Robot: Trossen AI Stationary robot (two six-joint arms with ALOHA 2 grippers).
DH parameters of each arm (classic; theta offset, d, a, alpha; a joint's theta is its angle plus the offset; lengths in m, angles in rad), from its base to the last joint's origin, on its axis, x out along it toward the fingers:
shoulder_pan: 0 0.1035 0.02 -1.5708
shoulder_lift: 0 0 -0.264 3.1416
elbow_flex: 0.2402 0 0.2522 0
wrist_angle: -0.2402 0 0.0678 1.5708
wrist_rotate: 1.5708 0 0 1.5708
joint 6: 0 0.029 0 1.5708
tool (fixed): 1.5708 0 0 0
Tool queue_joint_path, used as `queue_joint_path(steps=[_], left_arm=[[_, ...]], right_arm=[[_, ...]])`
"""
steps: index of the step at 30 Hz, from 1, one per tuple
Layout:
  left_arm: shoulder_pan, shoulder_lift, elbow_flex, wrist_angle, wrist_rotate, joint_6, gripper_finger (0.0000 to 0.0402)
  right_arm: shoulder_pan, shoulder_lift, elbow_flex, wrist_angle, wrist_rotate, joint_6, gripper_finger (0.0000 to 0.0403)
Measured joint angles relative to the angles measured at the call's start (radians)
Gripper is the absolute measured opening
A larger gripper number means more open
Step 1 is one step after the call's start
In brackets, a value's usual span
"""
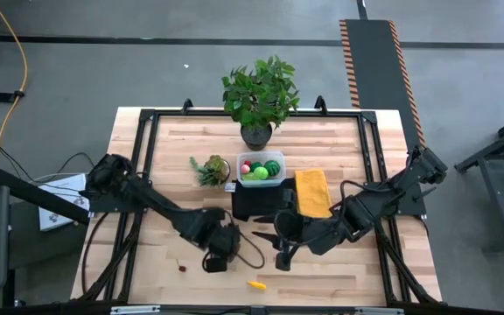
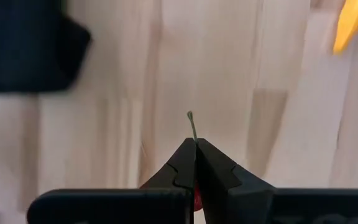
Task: Pick and placing Produce into tupperware
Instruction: Put the top dark red cherry into the transparent bin
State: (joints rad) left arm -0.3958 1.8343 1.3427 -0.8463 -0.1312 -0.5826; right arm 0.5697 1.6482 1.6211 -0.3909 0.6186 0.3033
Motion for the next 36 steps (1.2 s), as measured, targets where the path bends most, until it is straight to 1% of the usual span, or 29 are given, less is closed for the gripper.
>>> queue_joint_path(steps=[5, 12, 16, 21, 24, 28, 32, 34, 36], left_arm=[[0.057, 0.000, 0.054, 0.001, -0.031, 0.080, 0.0000], [0.150, 0.000, 0.101, 0.037, -0.040, 0.174, 0.0000], [0.208, -0.001, 0.118, 0.062, -0.040, 0.204, 0.0000], [0.276, -0.001, 0.120, 0.132, -0.038, 0.233, 0.0000], [0.318, -0.001, 0.120, 0.171, -0.023, 0.246, 0.0000], [0.373, -0.001, 0.120, 0.254, 0.004, 0.264, 0.0000], [0.427, -0.010, 0.120, 0.345, 0.029, 0.265, 0.0000], [0.446, -0.013, 0.122, 0.400, 0.035, 0.272, 0.0000], [0.464, -0.020, 0.120, 0.416, 0.039, 0.297, 0.0000]], right_arm=[[0.000, 0.000, 0.000, 0.071, 0.000, -0.042, 0.0124], [0.000, -0.022, 0.000, 0.218, -0.001, -0.130, 0.0124], [0.000, -0.063, 0.000, 0.264, 0.002, -0.193, 0.0124], [0.012, -0.142, 0.000, 0.259, 0.046, -0.246, 0.0124], [0.037, -0.188, 0.000, 0.229, 0.109, -0.275, 0.0124], [0.084, -0.236, 0.000, 0.133, 0.241, -0.276, 0.0124], [0.124, -0.264, 0.000, 0.015, 0.361, -0.207, 0.0124], [0.137, -0.268, 0.000, -0.044, 0.403, -0.161, 0.0124], [0.145, -0.269, 0.000, -0.104, 0.445, -0.106, 0.0124]])
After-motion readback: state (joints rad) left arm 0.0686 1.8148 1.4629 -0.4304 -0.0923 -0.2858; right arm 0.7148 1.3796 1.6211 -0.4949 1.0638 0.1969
